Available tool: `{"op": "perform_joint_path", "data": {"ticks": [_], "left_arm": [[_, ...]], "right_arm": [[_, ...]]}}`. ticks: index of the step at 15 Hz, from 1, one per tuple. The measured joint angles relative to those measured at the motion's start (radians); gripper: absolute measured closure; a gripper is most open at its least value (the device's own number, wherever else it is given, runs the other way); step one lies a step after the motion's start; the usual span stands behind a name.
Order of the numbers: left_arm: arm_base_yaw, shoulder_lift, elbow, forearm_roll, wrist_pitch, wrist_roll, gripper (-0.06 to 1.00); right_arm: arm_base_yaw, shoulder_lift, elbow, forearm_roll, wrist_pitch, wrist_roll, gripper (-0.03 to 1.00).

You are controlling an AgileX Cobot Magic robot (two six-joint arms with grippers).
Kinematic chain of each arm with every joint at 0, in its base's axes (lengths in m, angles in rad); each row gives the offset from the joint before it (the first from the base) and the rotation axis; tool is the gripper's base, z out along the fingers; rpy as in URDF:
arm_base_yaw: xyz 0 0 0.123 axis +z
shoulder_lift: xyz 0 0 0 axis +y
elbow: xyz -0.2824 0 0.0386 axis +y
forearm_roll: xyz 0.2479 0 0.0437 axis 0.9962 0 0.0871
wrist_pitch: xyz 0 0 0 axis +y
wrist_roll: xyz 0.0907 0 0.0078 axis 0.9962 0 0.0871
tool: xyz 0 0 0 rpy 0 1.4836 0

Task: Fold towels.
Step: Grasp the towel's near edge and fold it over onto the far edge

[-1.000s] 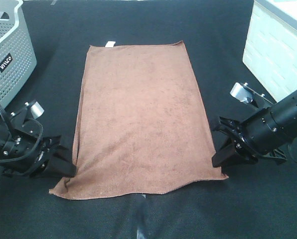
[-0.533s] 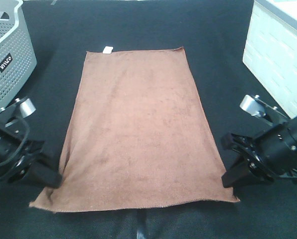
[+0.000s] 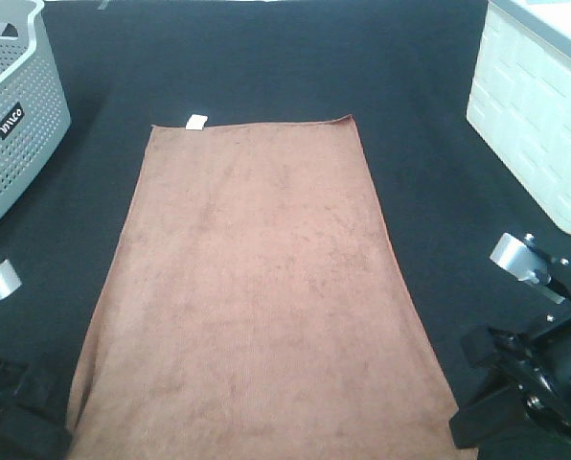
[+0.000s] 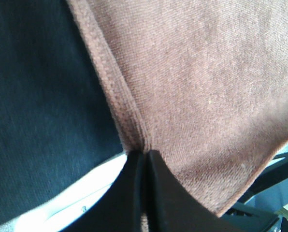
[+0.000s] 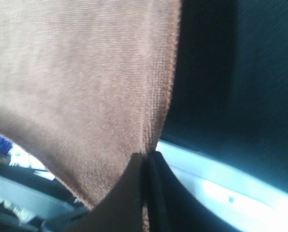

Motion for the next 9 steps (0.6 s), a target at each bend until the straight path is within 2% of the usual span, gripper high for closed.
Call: {"op": "perform_joint_path", "data": {"ticks": [2,4,6,9], "left_arm": [[0.000,-0.009,0.008,-0.020,-0.011,-0.002,0.94],[0.000,-0.009,-0.017,-0.039,-0.066,-0.002,0.94],[0.000,-0.005,-0.096,-0.047,-0.119,-0.003,0.94],[0.000,0.036,-0.200,-0.051,-0.134,-0.003,0.94]], "right_arm": [[0.000,-0.010,-0.002,0.000,0.011,0.002,0.97],[0.000,-0.006,-0.056,-0.022,0.010,0.006,0.97],[0.000,0.033,-0.196,-0.049,0.011,0.047,0.97],[0.000,0.115,-0.356,-0.087,0.015,0.084,0.97]]}}
